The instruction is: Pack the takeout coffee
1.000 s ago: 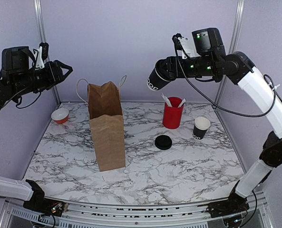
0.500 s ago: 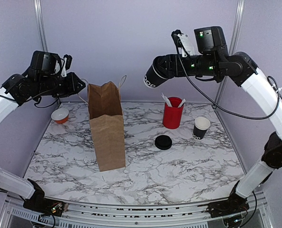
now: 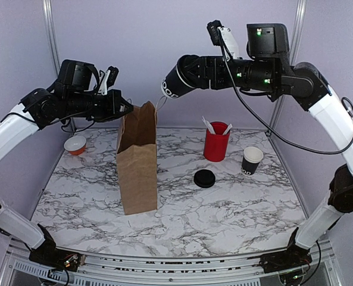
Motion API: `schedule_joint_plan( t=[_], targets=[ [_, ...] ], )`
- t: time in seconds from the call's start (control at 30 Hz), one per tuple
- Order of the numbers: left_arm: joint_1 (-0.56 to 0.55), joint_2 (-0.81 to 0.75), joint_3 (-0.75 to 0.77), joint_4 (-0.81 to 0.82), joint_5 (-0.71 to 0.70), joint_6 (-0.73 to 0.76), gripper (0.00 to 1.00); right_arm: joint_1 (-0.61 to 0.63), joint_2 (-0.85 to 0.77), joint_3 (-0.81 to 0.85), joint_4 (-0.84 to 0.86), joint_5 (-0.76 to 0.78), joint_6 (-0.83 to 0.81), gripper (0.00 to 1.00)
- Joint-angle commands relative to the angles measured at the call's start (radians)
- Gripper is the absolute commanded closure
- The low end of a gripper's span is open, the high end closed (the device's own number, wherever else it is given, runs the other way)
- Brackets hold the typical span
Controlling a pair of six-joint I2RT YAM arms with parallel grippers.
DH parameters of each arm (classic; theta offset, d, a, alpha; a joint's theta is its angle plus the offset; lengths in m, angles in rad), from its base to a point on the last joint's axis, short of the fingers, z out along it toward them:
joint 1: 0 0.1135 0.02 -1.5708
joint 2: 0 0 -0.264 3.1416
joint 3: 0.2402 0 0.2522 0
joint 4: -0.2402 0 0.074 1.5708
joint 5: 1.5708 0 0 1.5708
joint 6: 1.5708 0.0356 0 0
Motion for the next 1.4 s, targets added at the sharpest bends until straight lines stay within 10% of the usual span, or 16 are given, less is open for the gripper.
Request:
schedule_joint_plan(
  t=[0.0, 1.37],
  targets=[
    [-0.044, 0.03, 0.068, 0.069, 0.042, -0.037, 1.0, 0.026, 0.014, 0.037, 0.076, -0.033, -0.007, 0.34],
    [-0.101, -0.055, -0.128, 0.367, 0.068, -0.174, 1.0, 0.02, 0.308, 0.122, -0.163, -0.166, 0.113, 0.34]
  ],
)
